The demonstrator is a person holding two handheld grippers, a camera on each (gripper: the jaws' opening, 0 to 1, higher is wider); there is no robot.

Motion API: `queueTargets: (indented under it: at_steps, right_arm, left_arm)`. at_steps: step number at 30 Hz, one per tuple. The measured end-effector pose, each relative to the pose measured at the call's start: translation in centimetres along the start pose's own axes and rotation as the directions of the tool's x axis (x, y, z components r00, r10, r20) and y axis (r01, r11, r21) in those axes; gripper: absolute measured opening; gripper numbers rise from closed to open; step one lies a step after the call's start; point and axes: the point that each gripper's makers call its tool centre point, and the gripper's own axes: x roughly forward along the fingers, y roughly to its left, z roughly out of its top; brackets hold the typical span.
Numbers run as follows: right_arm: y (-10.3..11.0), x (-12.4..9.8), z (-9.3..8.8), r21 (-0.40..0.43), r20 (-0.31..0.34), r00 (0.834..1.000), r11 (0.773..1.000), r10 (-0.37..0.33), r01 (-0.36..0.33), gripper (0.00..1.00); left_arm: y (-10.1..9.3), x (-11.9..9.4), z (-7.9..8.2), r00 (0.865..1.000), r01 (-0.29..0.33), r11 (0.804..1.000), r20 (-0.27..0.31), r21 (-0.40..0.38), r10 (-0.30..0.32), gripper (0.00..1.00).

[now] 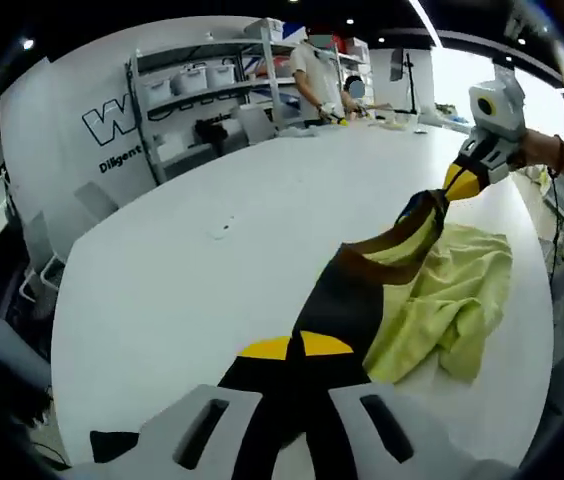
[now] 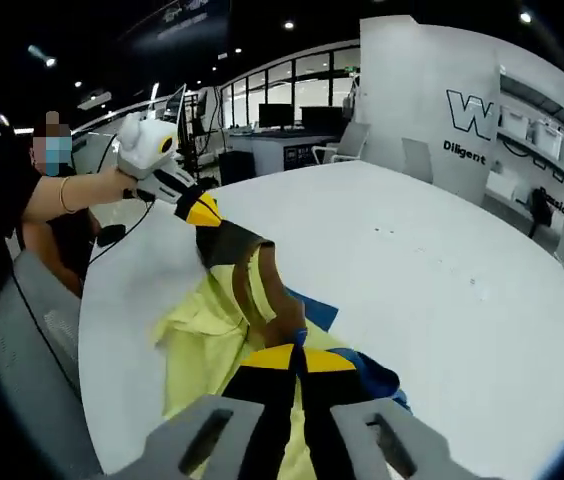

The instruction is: Fold the garment on the visible template until the final outline fits inside the template.

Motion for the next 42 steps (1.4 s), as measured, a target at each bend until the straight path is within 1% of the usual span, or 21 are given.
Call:
queueTargets:
  at_steps: [3, 6, 9, 11, 12, 13, 14, 17, 18, 20, 22, 23, 24, 26, 27, 29, 32, 34, 37, 38, 42]
  right_arm:
    - [-0.7, 0.6, 1.3, 0.002, 0.017, 1.000, 1.000, -0.018, 0.018, 0.00]
    - [-2.0, 1.8, 2.2, -0.004, 0.023, 0.998, 0.998, -0.062, 0.063, 0.00]
    - [-3.5, 2.9, 2.5, 0.017, 0.012, 0.994, 0.994, -0.106, 0.106, 0.00]
    - [-4.9, 3.9, 3.1, 0.047, 0.026, 0.989, 0.989, -0.143, 0.142, 0.00]
    - [-5.1, 4.0, 3.1, 0.055, 0.022, 0.988, 0.987, -0.151, 0.150, 0.00]
    - [-5.8, 4.7, 3.3, 0.051, 0.017, 0.986, 0.985, -0.166, 0.165, 0.00]
    - [-6.4, 5.1, 3.3, 0.081, 0.010, 0.982, 0.979, -0.187, 0.185, 0.00]
    - [-7.4, 6.4, 3.3, 0.106, -0.015, 0.979, 0.974, -0.202, 0.203, 0.00]
    - [-7.6, 6.8, 3.4, 0.105, -0.019, 0.979, 0.974, -0.201, 0.202, 0.00]
    - [-8.5, 7.8, 3.2, 0.100, -0.045, 0.975, 0.971, -0.215, 0.219, 0.00]
    - [-9.4, 8.8, 2.9, 0.117, -0.071, 0.972, 0.966, -0.224, 0.231, 0.00]
    - [-9.7, 9.2, 2.9, 0.126, -0.067, 0.972, 0.964, -0.226, 0.233, 0.00]
    - [-10.3, 9.7, 2.8, 0.150, -0.071, 0.969, 0.958, -0.235, 0.243, 0.00]
    - [-11.4, 10.4, 2.3, 0.161, -0.084, 0.963, 0.951, -0.255, 0.265, 0.00]
    - [-11.9, 10.6, 2.1, 0.182, -0.096, 0.958, 0.941, -0.271, 0.284, 0.00]
    - [-12.7, 11.2, 2.1, 0.196, -0.087, 0.957, 0.937, -0.278, 0.290, 0.00]
    - [-13.7, 12.0, 2.0, 0.249, -0.076, 0.954, 0.921, -0.291, 0.300, 0.00]
    - [-14.1, 12.4, 1.8, 0.255, -0.077, 0.949, 0.915, -0.304, 0.314, 0.00]
    - [-15.0, 13.1, 1.2, 0.262, -0.092, 0.941, 0.904, -0.326, 0.339, 0.00]
    - [-15.2, 13.2, 0.9, 0.267, -0.102, 0.938, 0.900, -0.330, 0.345, 0.00]
    - [-16.0, 13.5, -0.1, 0.307, -0.122, 0.931, 0.879, -0.345, 0.366, 0.00]
  left_arm:
    - [1.5, -0.1, 0.9, 0.998, -0.054, 0.998, 0.025, -0.017, 0.055, 0.06]
    - [2.3, 0.2, 1.4, 0.997, -0.070, 0.997, 0.026, -0.021, 0.070, 0.06]
    - [3.2, 0.9, 2.0, 0.994, -0.097, 0.994, 0.039, -0.043, 0.099, 0.06]
    - [3.7, 1.6, 2.2, 0.993, -0.112, 0.993, 0.034, -0.034, 0.113, 0.06]
    - [3.9, 1.9, 2.2, 0.992, -0.118, 0.992, 0.029, -0.033, 0.119, 0.07]
    - [4.2, 2.2, 2.2, 0.992, -0.125, 0.992, 0.024, -0.032, 0.125, 0.07]
    - [4.5, 2.6, 2.2, 0.990, -0.136, 0.990, 0.020, -0.022, 0.136, 0.07]
    - [5.3, 3.6, 2.2, 0.987, -0.159, 0.987, 0.013, -0.026, 0.159, 0.07]
    - [5.7, 4.0, 2.2, 0.985, -0.171, 0.984, 0.011, -0.041, 0.172, 0.07]
    - [6.1, 4.8, 2.0, 0.984, -0.178, 0.983, 0.000, -0.044, 0.178, 0.07]
    - [6.6, 5.7, 1.8, 0.982, -0.191, 0.981, -0.009, -0.042, 0.191, 0.07]
    - [6.8, 6.1, 1.6, 0.981, -0.193, 0.980, -0.014, -0.041, 0.193, 0.07]
    - [7.0, 6.5, 1.4, 0.980, -0.198, 0.979, -0.021, -0.055, 0.197, 0.07]
    - [7.3, 7.3, 0.9, 0.979, -0.201, 0.976, -0.031, -0.084, 0.199, 0.07]
    - [7.4, 7.4, 0.8, 0.979, -0.204, 0.975, -0.033, -0.086, 0.202, 0.07]
    - [7.7, 8.1, 0.5, 0.978, -0.205, 0.974, -0.040, -0.097, 0.202, 0.07]
    - [8.8, 9.1, 0.5, 0.977, -0.213, 0.971, -0.041, -0.107, 0.210, 0.07]
    - [9.2, 9.9, 0.7, 0.976, -0.218, 0.968, -0.044, -0.121, 0.215, 0.07]
    - [9.3, 10.9, 1.1, 0.971, -0.237, 0.968, -0.044, -0.080, 0.234, 0.07]
    - [9.1, 11.2, 1.1, 0.971, -0.239, 0.968, -0.043, -0.078, 0.236, 0.07]
    - [8.7, 12.4, 0.5, 0.970, -0.238, 0.969, -0.061, -0.064, 0.234, 0.07]
